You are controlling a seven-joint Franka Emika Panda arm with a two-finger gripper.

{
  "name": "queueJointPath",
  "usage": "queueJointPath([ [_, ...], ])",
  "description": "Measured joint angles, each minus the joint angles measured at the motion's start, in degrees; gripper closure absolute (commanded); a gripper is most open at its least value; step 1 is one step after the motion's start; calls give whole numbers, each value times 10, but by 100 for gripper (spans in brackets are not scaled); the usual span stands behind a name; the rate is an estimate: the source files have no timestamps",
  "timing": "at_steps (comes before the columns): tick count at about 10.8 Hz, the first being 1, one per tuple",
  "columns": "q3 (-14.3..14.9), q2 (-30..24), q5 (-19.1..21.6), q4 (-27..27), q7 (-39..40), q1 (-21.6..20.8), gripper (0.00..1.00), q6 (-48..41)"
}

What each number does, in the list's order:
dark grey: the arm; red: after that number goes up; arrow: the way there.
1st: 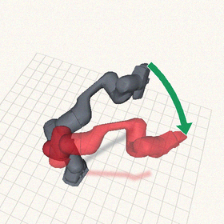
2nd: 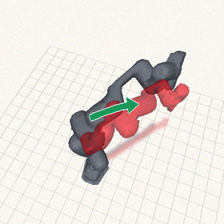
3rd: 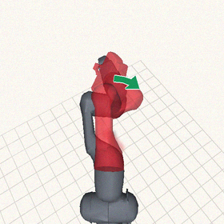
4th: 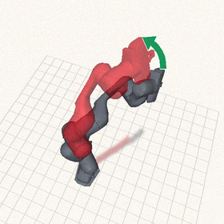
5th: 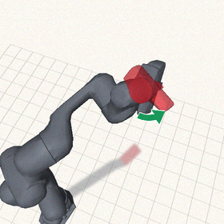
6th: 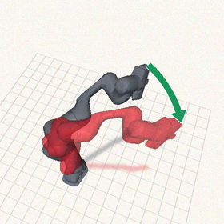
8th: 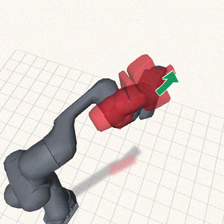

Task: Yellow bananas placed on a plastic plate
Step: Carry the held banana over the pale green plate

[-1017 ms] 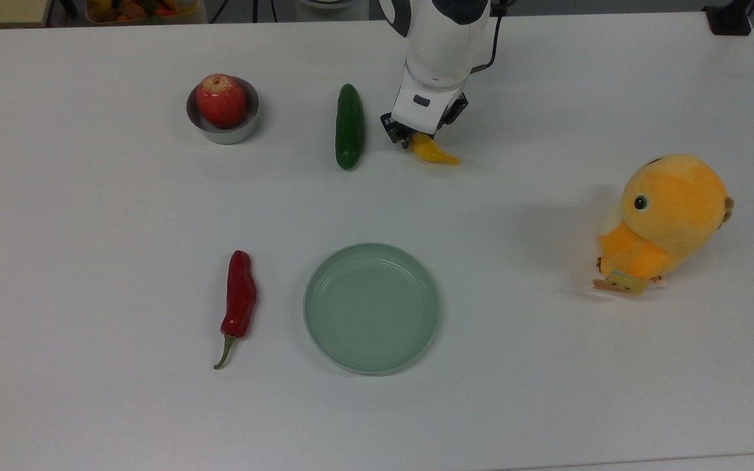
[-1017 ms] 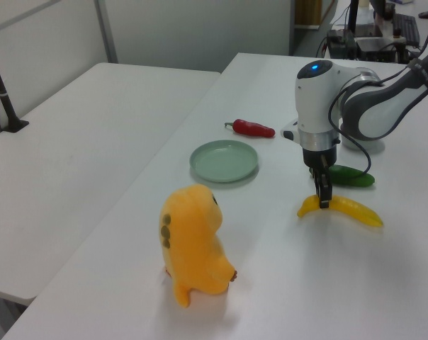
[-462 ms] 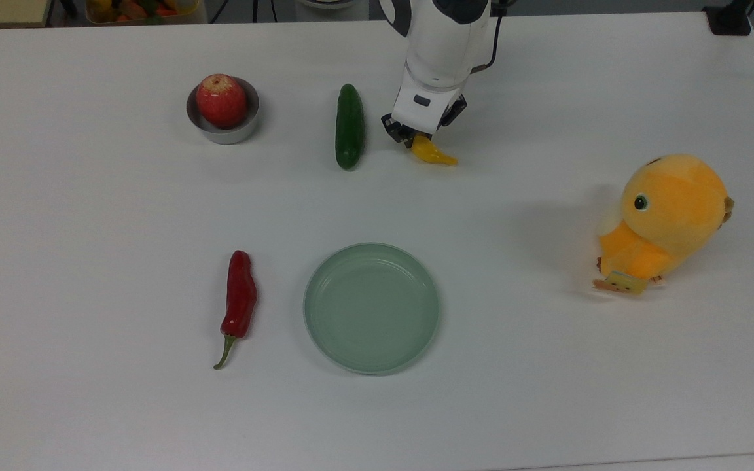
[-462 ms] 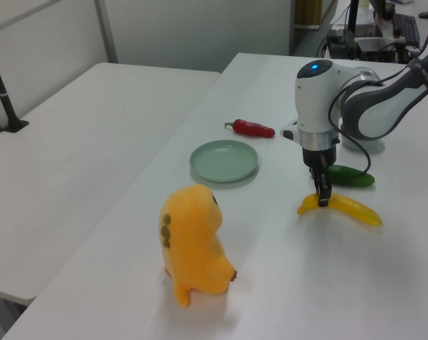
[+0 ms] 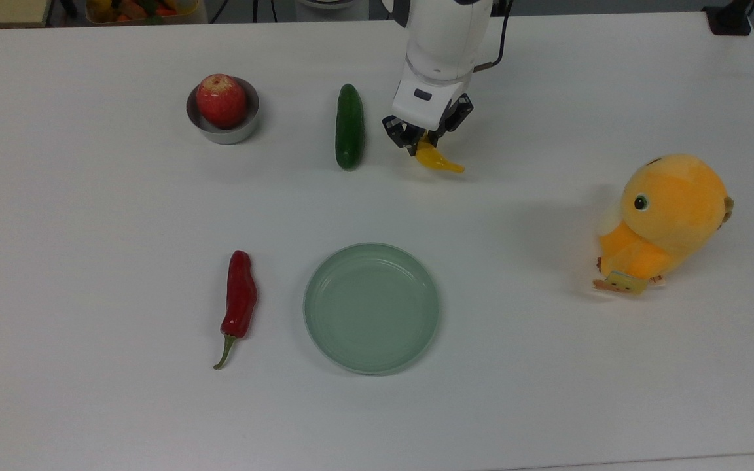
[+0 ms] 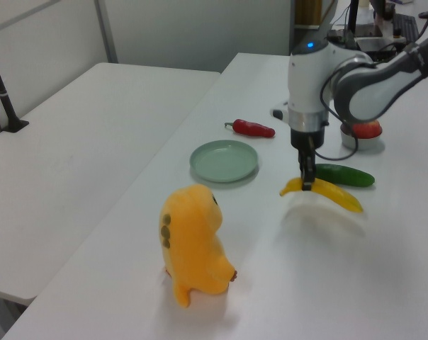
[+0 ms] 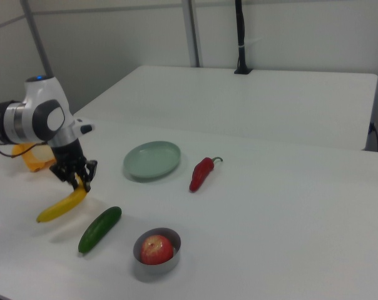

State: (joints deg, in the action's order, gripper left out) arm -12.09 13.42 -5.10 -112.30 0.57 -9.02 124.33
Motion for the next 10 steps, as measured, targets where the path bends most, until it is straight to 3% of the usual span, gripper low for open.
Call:
queueJointPath([
  [5,4,5,19,116,-1,48,80,5],
  [10,13,100,20,159,-1,89,78,253],
])
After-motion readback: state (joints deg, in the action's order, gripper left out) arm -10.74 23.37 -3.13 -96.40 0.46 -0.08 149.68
